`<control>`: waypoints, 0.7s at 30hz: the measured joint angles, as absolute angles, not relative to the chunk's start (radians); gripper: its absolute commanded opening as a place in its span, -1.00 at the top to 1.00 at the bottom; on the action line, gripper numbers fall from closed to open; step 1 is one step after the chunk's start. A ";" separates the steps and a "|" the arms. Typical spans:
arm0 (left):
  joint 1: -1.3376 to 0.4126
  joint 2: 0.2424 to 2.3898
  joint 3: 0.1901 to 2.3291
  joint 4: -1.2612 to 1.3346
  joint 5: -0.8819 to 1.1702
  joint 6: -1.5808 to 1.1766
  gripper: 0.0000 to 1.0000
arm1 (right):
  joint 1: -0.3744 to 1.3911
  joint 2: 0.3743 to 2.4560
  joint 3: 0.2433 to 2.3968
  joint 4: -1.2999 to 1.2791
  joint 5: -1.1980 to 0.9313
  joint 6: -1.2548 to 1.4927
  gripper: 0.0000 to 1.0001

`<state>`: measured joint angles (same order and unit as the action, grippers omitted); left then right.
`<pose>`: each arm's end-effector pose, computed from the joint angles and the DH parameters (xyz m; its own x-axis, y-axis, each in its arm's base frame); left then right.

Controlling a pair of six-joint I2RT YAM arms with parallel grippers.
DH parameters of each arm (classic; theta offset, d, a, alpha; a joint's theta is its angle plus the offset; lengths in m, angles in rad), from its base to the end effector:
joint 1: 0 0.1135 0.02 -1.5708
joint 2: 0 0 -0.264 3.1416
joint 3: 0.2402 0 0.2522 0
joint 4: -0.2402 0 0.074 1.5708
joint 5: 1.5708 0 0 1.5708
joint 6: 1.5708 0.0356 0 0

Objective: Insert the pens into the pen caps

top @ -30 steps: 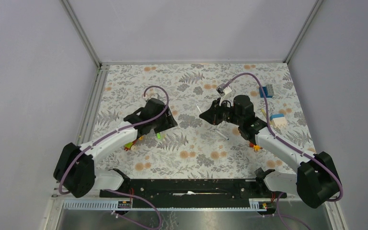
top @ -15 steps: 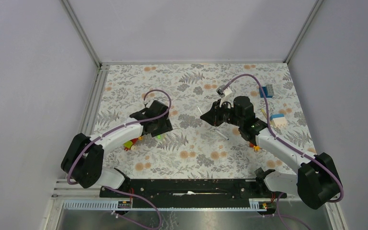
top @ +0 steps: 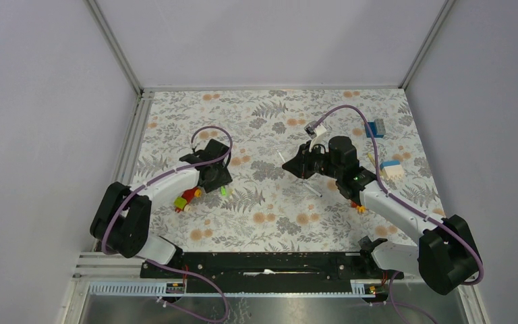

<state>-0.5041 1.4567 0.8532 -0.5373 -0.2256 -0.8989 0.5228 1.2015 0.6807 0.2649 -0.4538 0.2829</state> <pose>0.2411 -0.1239 0.1874 -0.8000 -0.4299 -0.4186 -0.3807 0.9029 -0.1997 0.2258 0.1481 0.2630 -0.4384 0.0369 -0.8980 -0.7226 0.5797 0.3766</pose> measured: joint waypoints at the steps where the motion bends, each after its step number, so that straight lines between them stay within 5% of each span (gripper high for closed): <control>1: -0.503 1.460 0.853 -0.537 -0.225 -0.900 0.03 | 0.523 1.201 0.681 0.265 -0.454 0.283 1.00; 21: -0.502 1.508 0.822 -0.524 -0.215 -0.916 0.30 | 0.523 1.201 0.676 0.266 -0.456 0.283 1.00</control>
